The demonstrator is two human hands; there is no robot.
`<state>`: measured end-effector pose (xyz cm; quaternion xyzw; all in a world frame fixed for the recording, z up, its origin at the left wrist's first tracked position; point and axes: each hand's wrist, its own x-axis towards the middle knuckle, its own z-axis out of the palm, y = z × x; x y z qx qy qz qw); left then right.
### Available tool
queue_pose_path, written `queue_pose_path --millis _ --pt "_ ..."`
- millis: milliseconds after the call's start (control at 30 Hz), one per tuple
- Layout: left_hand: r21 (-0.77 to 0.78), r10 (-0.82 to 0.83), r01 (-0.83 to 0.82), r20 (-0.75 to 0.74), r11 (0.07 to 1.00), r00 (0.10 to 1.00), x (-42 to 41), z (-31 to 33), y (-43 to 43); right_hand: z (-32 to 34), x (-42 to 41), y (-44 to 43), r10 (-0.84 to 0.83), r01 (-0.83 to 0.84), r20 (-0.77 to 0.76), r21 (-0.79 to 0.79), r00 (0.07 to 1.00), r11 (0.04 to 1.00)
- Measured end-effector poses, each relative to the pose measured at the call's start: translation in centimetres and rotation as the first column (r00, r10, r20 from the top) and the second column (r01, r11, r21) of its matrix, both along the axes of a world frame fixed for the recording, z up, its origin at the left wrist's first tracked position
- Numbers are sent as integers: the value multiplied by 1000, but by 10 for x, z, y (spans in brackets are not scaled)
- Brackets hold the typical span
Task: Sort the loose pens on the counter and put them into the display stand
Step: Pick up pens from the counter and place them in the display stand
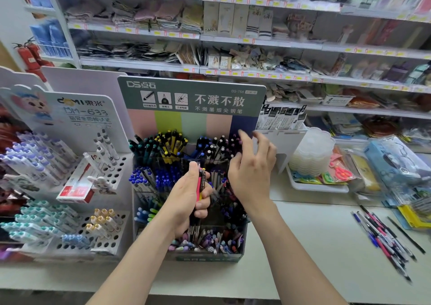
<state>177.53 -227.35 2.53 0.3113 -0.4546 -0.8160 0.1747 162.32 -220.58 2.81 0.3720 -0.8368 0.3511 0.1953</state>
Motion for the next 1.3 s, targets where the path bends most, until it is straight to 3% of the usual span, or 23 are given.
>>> queue_pose_path --millis 67,100,167,233,300,433,633,800,967,1033,1133,1300 --pt "47 -53 52 13 998 999 3 0 0 3 16 6 125 -127 -34 -66 992 990" --pt "69 -84 84 2 994 996 5 -1 0 4 25 10 236 -231 39 -101 971 968" --pt "79 -136 139 -33 987 990 9 0 0 9 41 19 393 -368 329 -139 859 919" --pt "45 -169 171 -47 984 984 12 0 -1 8 50 27 391 -409 542 -93 744 908" --pt "28 -205 208 -68 978 976 14 -1 -1 3 52 30 374 -432 630 -67 681 900" --pt "-26 -293 292 -70 956 954 20 -3 0 -3 50 36 400 -313 790 -276 465 909" --pt "-95 -256 254 -3 962 967 24 -5 4 6 60 47 466 -156 854 -441 232 884" --pt "-75 -237 236 -7 969 971 29 -5 7 9 66 51 498 -95 837 -490 226 867" --pt "-91 -178 174 -43 981 983 31 -8 4 -6 62 49 432 -23 758 -483 489 875" --pt "-114 -190 187 -21 976 982 32 -7 4 -7 60 49 423 -38 725 -482 544 875" --pt "-202 -242 242 22 949 970 32 -6 4 0 61 52 435 -115 744 -442 507 890" --pt "-346 -311 335 124 876 942 33 -5 0 0 60 57 396 -62 868 -396 299 916"
